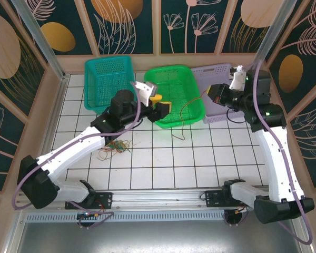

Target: Untangle the cables

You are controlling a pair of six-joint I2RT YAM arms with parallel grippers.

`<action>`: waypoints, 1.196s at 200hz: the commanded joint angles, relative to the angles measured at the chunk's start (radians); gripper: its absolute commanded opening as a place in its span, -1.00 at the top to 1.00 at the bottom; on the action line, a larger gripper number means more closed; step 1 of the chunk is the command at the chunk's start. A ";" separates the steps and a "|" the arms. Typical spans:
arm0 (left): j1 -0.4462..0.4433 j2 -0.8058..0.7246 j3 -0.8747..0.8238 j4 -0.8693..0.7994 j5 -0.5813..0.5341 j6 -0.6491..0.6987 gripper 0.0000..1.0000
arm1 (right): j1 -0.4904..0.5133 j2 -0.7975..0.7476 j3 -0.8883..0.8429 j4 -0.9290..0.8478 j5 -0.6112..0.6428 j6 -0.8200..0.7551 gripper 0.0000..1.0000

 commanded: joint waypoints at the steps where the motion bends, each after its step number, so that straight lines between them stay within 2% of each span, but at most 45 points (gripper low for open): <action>1: -0.031 0.059 0.039 0.102 0.026 0.216 -0.32 | 0.026 0.023 0.052 0.042 -0.070 -0.036 1.00; 39: -0.036 0.128 0.025 0.157 -0.039 0.371 -0.41 | 0.081 0.067 0.094 0.016 -0.063 -0.047 1.00; 69: -0.039 0.178 0.048 0.158 -0.051 0.393 -0.42 | 0.122 0.080 0.094 0.036 -0.076 -0.030 1.00; 85: -0.039 0.192 0.048 0.175 -0.068 0.391 -0.34 | 0.143 0.086 0.098 0.035 -0.066 -0.027 1.00; 99: -0.039 0.200 0.057 0.178 -0.067 0.384 -0.06 | 0.151 0.085 0.096 0.036 -0.052 -0.021 1.00; 119: -0.039 0.202 0.067 0.179 -0.052 0.357 0.65 | 0.151 0.088 0.091 0.041 -0.041 -0.016 1.00; 130: -0.039 0.198 0.068 0.172 -0.047 0.342 0.90 | 0.151 0.095 0.093 0.041 -0.024 -0.013 1.00; 140: -0.039 0.190 0.066 0.169 -0.046 0.324 1.00 | 0.151 0.102 0.094 0.044 -0.012 -0.010 1.00; 171: -0.039 0.152 0.057 0.154 -0.021 0.256 1.00 | 0.150 0.121 0.099 0.084 0.003 0.017 1.00; 190: -0.039 0.130 0.066 0.111 -0.017 0.199 1.00 | 0.143 0.133 0.115 0.109 0.029 0.042 0.29; 199: -0.036 0.123 0.077 0.080 -0.027 0.169 1.00 | 0.136 0.140 0.128 0.118 0.034 0.055 0.06; 213: -0.024 0.111 0.089 0.031 -0.041 0.117 1.00 | 0.126 0.144 0.152 0.133 0.053 0.076 -0.15; 239: 0.033 0.075 0.091 -0.016 -0.043 -0.001 1.00 | 0.095 0.129 0.197 0.154 0.087 0.111 -0.30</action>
